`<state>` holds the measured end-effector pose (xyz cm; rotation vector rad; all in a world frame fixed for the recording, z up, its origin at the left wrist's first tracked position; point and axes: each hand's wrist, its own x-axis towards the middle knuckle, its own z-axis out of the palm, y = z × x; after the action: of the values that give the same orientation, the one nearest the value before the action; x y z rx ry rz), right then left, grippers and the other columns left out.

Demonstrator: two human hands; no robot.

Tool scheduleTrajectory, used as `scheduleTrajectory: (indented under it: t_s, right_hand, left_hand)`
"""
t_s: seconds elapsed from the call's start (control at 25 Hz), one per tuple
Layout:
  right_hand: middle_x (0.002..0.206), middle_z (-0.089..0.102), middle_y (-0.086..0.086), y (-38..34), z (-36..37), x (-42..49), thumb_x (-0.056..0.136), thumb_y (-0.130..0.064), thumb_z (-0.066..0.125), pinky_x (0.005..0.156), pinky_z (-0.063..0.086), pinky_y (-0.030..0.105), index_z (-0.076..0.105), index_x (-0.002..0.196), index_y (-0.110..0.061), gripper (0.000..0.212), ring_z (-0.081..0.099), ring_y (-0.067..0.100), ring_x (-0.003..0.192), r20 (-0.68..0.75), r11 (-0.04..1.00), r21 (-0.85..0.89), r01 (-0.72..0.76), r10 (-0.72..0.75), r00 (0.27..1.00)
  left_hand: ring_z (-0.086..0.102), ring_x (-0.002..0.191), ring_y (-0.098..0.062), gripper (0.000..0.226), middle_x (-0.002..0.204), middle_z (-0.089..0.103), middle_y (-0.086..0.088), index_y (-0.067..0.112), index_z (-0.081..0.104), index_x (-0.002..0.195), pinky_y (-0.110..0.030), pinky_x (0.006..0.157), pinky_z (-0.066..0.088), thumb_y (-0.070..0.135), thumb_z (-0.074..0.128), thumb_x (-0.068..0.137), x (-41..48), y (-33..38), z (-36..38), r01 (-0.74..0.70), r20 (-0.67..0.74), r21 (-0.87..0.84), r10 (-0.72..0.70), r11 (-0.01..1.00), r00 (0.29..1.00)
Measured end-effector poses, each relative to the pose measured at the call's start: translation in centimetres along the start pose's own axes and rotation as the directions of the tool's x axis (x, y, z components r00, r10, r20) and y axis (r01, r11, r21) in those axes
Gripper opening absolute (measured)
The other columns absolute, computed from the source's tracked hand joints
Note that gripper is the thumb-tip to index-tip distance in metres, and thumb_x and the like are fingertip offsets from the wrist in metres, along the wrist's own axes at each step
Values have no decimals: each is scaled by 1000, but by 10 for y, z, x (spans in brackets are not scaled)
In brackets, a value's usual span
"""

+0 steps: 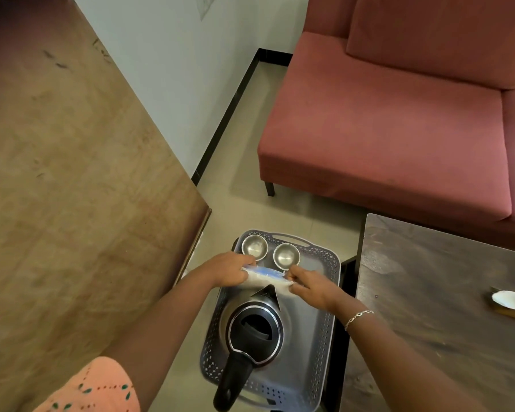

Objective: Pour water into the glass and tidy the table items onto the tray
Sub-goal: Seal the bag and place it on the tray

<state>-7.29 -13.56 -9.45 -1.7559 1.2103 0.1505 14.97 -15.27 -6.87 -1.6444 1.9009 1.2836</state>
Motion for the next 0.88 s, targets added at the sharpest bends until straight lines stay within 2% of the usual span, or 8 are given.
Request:
scheduleTrajectory:
  t_s: [0.16,0.28,0.4,0.52,0.6,0.68,0.76,0.88]
  right_hand:
    - [102,60,15,4,7,7,89,-16,46,80,42,37,46,104,-11,16,55,32,94,-7,999,33,-37,37,999]
    - [101,60,15,6,11,9,89,-16,47,78,41,35,41,96,-16,9,55,32,94,-17,996,74,-46,48,999]
    - [101,59,12,8,16,6,87,-21,50,79,41,35,41,99,-18,16,56,34,96,-14,988,141,-67,69,998]
    - [121,55,9,7,19,2,69,-41,50,90,41,35,40,127,-16,65,53,29,108,-16,979,189,-75,80,997]
    - [123,53,8,7,21,2,63,-49,51,91,39,33,42,131,-15,77,51,24,111,-21,973,216,-77,84,996]
    - [117,56,7,8,23,1,71,-42,62,88,40,31,46,126,-15,63,53,22,106,6,935,335,-115,120,993]
    - [118,57,6,11,23,3,81,-29,65,86,39,28,47,125,-16,49,54,20,104,50,889,432,-150,143,988]
    - [124,57,5,14,23,7,83,-29,64,89,39,26,48,126,-17,48,54,18,108,76,880,449,-157,137,988]
  left_hand:
    - [53,109,-32,40,125,55,-15,17,47,126,-34,86,42,13,45,86,7,0,7,31,-10,81,-30,996,1000]
    - [53,108,-32,40,125,55,-15,17,45,126,-32,85,42,13,44,87,10,0,10,28,-12,105,-27,994,1000]
    - [54,104,-32,37,120,56,-16,16,45,125,-33,81,41,16,44,87,11,1,13,44,-5,135,-44,990,999]
    - [52,94,-26,31,115,58,-14,16,46,120,-31,75,37,25,44,90,12,8,15,76,-2,98,-76,992,997]
    - [52,101,-26,34,118,58,-11,19,46,122,-33,83,39,33,42,92,13,10,16,80,-7,72,-80,994,997]
    - [52,111,-26,36,123,57,-9,24,49,124,-36,92,40,41,37,95,15,9,19,66,-18,71,-65,995,998]
    - [52,113,-26,37,123,58,-9,22,56,116,-37,93,39,44,32,97,18,7,21,58,-23,77,-56,995,998]
    - [53,108,-26,39,118,60,-10,17,59,105,-36,89,40,40,28,99,24,8,22,58,-8,138,-57,989,998]
